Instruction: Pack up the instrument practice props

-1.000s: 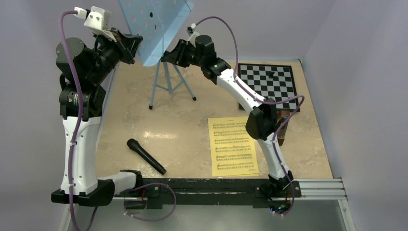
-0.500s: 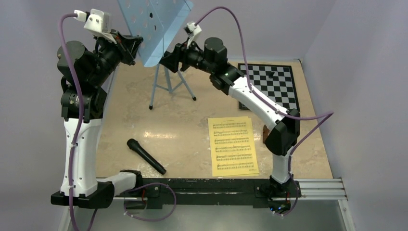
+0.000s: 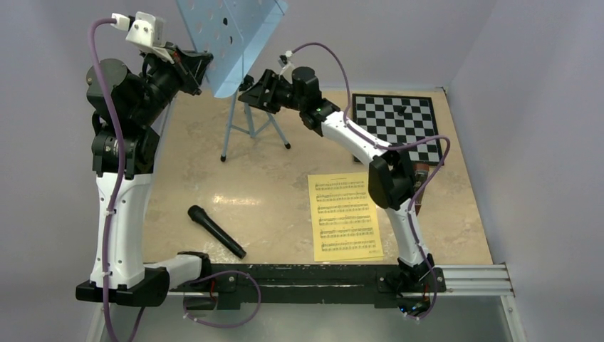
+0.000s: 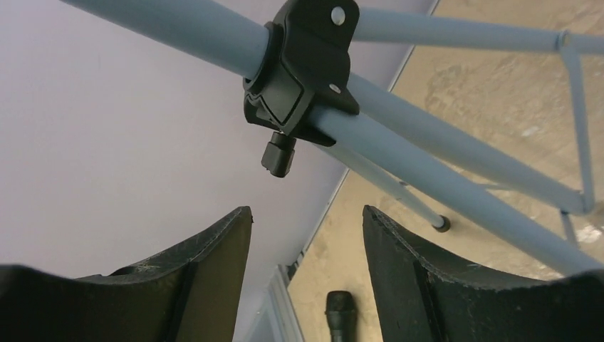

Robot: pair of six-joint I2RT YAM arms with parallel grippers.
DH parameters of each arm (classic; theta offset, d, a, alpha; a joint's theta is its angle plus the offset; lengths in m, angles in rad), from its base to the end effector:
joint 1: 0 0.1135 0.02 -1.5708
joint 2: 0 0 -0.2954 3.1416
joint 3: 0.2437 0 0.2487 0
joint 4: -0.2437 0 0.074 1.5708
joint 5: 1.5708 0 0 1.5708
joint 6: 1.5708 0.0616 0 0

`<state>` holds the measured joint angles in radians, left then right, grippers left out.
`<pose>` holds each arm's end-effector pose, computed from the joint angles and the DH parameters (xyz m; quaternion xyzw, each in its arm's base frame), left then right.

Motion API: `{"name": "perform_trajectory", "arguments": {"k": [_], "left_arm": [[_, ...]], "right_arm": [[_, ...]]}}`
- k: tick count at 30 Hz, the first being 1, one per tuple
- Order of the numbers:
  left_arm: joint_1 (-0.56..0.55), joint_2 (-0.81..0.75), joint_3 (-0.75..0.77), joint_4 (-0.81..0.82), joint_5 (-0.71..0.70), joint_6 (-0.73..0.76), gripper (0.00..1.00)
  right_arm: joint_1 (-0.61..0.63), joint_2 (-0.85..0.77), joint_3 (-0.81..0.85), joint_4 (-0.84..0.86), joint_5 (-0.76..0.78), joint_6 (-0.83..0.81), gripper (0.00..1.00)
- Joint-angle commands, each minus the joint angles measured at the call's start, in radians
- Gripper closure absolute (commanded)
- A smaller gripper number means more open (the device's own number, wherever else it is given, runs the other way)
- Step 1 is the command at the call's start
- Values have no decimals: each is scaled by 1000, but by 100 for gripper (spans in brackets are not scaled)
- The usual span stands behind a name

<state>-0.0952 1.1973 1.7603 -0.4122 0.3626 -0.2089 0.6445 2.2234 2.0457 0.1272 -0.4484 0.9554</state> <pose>0.2113 -0.0421 0.5879 0.1001 0.6479 -0.2292 0.7195 0.4451 0.3679 0.3581 -0.0419 0.7218 0.5941 0.3525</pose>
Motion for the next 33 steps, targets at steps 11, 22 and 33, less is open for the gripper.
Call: {"name": "perform_trajectory", "arguments": {"k": [11,22,33], "left_arm": [[-8,42,8,-105,-4,36,100],[-8,46,11,-101,-1,36,100],[-8,35,2,-106,16,23,100]], "right_arm": [[29,35,218,-49,106,114,51],[31,-11,151,-93,66,152,52],[33,40,233,-203,190,134,49]]}}
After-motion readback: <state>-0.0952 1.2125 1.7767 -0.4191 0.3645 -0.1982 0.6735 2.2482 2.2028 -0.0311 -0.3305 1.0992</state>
